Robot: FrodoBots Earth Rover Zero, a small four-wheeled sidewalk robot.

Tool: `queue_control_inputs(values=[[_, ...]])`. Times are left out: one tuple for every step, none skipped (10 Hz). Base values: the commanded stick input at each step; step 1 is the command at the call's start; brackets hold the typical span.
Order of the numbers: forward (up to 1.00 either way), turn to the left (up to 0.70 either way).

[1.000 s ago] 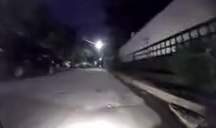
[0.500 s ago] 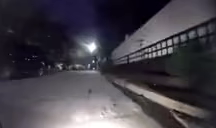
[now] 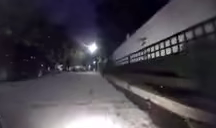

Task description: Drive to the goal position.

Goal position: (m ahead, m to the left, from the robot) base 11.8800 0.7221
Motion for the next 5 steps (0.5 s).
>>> queue_control_inputs(values=[[0.50,0.00],[0.50,0.00],[0.50,0.00],[0.50,0.00],[0.50,0.00]])
